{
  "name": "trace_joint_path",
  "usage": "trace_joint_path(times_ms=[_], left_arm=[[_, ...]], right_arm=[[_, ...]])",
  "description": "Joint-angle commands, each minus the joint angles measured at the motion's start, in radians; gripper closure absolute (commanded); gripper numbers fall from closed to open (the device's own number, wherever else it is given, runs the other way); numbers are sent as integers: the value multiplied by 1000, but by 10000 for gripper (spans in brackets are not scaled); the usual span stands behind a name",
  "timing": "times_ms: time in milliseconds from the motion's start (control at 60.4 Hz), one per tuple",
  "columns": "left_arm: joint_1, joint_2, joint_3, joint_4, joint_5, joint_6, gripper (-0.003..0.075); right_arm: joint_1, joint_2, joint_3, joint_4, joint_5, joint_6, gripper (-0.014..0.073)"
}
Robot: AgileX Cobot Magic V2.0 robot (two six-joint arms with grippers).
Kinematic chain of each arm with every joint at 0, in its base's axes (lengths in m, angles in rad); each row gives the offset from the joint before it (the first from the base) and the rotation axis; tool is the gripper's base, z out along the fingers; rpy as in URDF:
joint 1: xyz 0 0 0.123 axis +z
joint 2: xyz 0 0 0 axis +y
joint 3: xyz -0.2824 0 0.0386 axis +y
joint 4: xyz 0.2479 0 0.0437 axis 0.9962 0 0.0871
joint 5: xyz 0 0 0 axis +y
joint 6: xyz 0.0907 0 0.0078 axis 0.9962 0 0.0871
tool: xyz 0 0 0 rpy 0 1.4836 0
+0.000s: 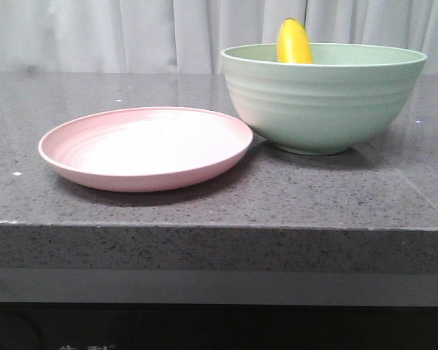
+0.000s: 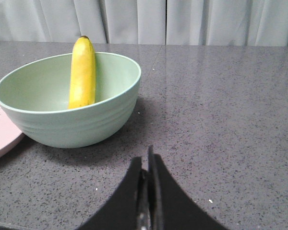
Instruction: Transfer banana from pink plate to green bowl
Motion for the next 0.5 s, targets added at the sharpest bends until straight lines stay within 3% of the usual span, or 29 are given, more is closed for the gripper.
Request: trace_joint_path(times_ms=[0, 281, 480], left_arm=[[1, -24, 2, -9, -90, -6, 738], [1, -24, 2, -9, -90, -6, 738], [1, -24, 2, -9, -90, -6, 738]], right_arm=[[-4, 10, -27, 6, -84, -10, 643], [-4, 10, -26, 2, -81, -10, 643], [-4, 4, 91, -54, -224, -10, 643]])
